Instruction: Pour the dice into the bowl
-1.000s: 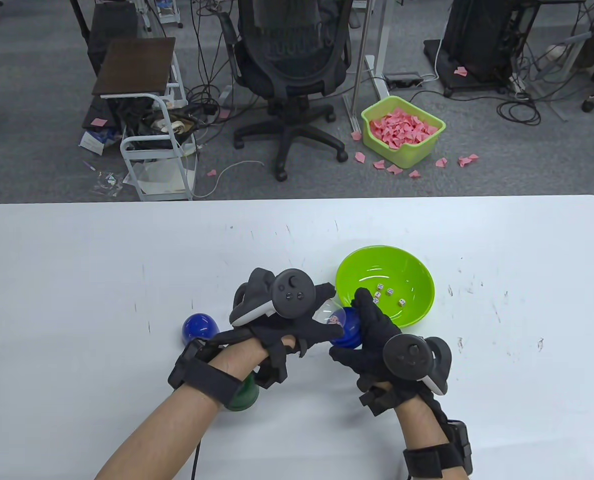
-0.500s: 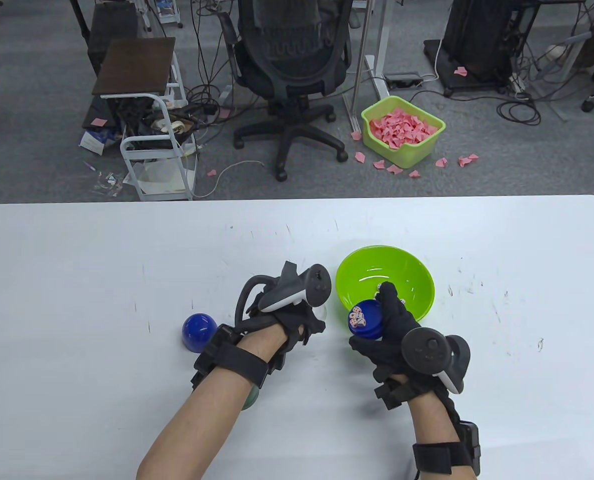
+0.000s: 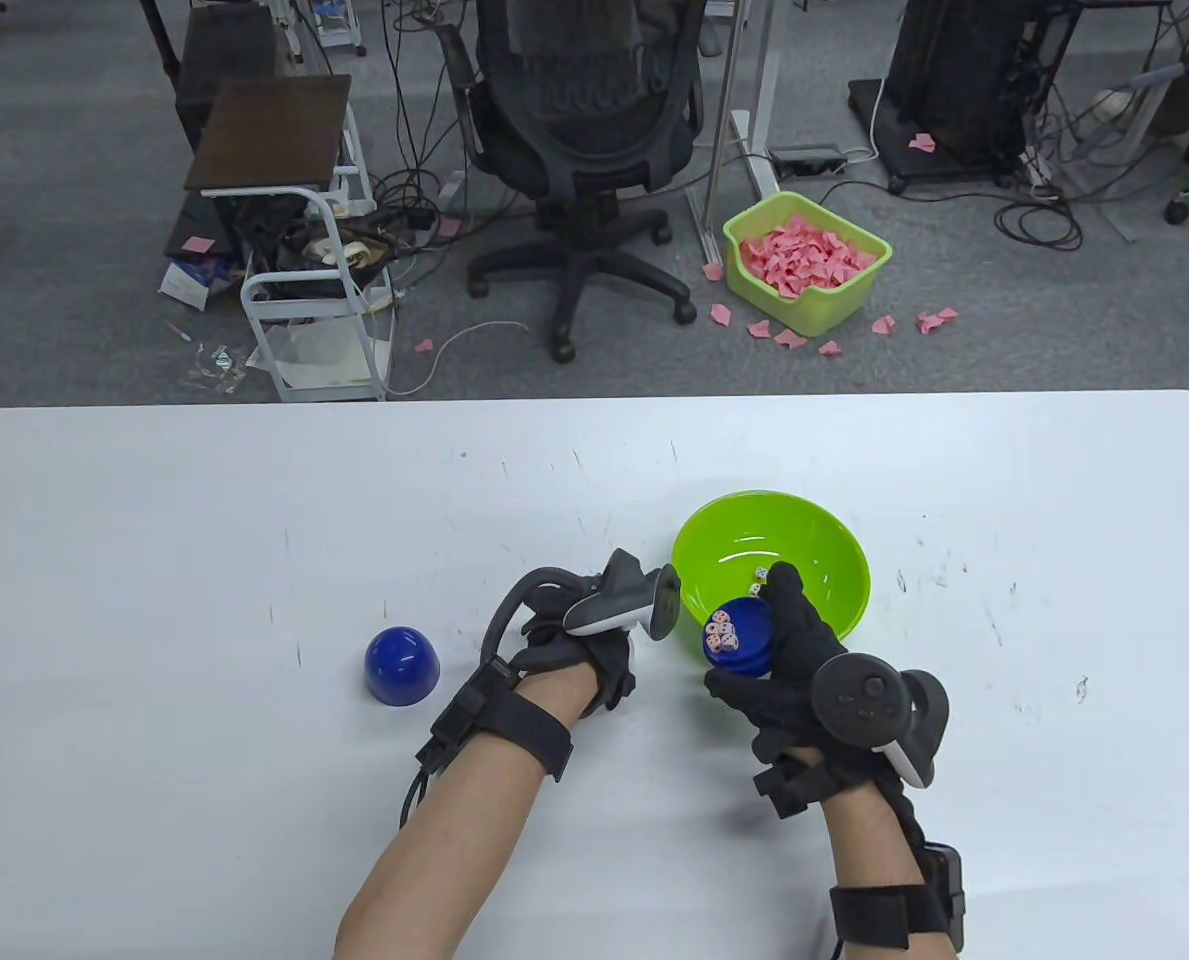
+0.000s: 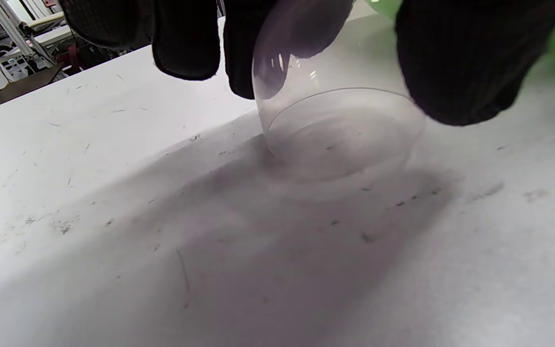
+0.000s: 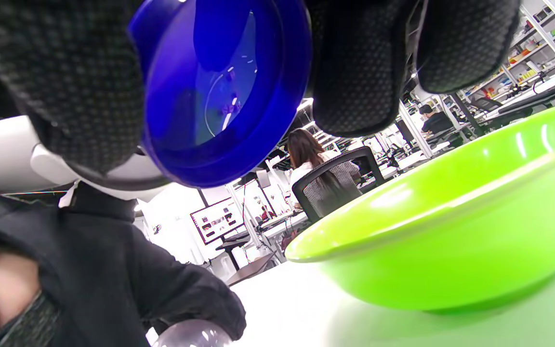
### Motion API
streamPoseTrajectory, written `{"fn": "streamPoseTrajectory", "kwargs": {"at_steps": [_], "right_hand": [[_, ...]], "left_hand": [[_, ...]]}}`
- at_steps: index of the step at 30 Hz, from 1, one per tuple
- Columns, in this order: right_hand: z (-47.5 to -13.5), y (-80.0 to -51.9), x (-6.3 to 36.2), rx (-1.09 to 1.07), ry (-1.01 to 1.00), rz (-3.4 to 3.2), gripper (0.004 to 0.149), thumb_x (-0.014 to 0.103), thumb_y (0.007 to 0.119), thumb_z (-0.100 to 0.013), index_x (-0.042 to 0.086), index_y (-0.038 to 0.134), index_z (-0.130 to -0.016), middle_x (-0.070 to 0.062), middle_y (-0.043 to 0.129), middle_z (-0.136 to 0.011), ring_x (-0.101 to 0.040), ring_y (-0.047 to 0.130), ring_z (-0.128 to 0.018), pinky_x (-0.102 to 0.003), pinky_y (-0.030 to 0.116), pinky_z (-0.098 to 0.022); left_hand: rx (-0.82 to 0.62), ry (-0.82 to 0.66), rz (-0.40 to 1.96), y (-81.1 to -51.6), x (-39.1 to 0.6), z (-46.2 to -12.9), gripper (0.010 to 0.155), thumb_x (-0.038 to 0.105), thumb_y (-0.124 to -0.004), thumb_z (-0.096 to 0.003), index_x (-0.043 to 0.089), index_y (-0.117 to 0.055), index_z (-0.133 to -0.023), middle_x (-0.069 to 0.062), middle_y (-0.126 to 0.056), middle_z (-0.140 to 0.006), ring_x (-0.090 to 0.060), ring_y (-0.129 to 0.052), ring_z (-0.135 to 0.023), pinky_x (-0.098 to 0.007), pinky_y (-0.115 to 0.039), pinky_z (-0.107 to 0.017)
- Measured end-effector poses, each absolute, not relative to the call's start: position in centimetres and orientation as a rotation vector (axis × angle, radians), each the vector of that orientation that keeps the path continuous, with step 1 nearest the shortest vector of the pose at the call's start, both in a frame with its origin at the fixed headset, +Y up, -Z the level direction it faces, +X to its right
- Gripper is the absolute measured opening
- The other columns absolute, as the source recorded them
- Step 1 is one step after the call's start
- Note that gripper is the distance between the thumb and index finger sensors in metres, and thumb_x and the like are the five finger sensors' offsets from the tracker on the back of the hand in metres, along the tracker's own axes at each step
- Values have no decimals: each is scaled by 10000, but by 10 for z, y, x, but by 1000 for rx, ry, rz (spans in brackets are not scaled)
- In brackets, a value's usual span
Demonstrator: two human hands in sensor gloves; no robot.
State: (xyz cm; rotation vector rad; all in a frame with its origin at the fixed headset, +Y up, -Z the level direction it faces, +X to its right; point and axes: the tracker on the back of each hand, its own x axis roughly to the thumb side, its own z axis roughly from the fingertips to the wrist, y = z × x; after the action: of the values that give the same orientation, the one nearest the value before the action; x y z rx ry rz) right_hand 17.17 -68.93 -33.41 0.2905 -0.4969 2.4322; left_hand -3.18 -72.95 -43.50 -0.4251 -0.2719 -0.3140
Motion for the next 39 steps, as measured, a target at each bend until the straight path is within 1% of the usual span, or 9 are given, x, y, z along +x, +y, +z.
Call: {"fn": "streamPoseTrajectory", "kwargs": {"at_steps": [9,12,15,19,24,27,33,39], "right_hand": [[-334,-689,172,280,-489,2437,1087,478,989,-334,-5,367,-1083,-272,687,-1051,-447,919,-647,-706,705,-571],[-334,-689,173,280,-486,2440,1085,476,990,-335,-5,367,-1083,-272,688,-1050,-447,919,-646,-705,706,-570],[-334,-689,173,278,-487,2436,1085,477,989,-335,-3,366,-1083,-274,685,-1051,-446,918,-648,-706,705,-570],[-334,-689,173,279,-487,2436,1088,475,990,-334,-5,365,-1083,-274,685,-1051,-447,917,-648,-707,706,-569],[-334,-690,174,269,-485,2440,1086,478,990,-333,-3,368,-1083,-270,690,-1049,-443,920,-645,-704,707,-571],[-334,-691,174,264,-480,2443,1085,480,989,-333,-4,371,-1082,-270,693,-1047,-444,921,-643,-704,709,-569],[-334,-691,173,264,-478,2455,1084,483,988,-331,-5,378,-1082,-268,695,-1047,-448,915,-652,-705,707,-569],[-334,-692,172,265,-484,2467,1076,486,987,-326,-15,400,-1076,-277,708,-1034,-459,895,-694,-705,701,-577]], "left_hand": [[-422,-291,-335,-739,-33,-432,844,615,-863,-375,309,-518,-1082,-38,-744,-1106,-361,-697,-1028,-604,-599,-764],[-448,-281,-338,-738,-34,-431,872,624,-840,-390,309,-447,-1102,-72,-669,-1135,-375,-646,-1049,-612,-571,-775],[-418,-294,-292,-728,-38,-429,896,632,-829,-390,305,-406,-1109,-89,-631,-1147,-378,-636,-1051,-614,-568,-774],[-331,-355,-165,-705,-49,-421,902,641,-817,-390,314,-384,-1110,-97,-606,-1153,-382,-659,-1037,-611,-588,-765],[-233,-434,-18,-679,-74,-398,898,653,-799,-400,313,-374,-1114,-99,-608,-1150,-379,-696,-1019,-597,-617,-756],[-205,-455,53,-673,-93,-382,903,660,-790,-402,308,-363,-1115,-100,-608,-1150,-380,-706,-1012,-593,-621,-756],[-171,-448,167,-678,-135,-357,910,666,-780,-409,294,-350,-1119,-105,-600,-1152,-384,-704,-1014,-600,-620,-753],[-99,-421,349,-680,-172,-336,902,665,-770,-420,282,-353,-1122,-115,-599,-1151,-395,-694,-1016,-609,-616,-749]]}}
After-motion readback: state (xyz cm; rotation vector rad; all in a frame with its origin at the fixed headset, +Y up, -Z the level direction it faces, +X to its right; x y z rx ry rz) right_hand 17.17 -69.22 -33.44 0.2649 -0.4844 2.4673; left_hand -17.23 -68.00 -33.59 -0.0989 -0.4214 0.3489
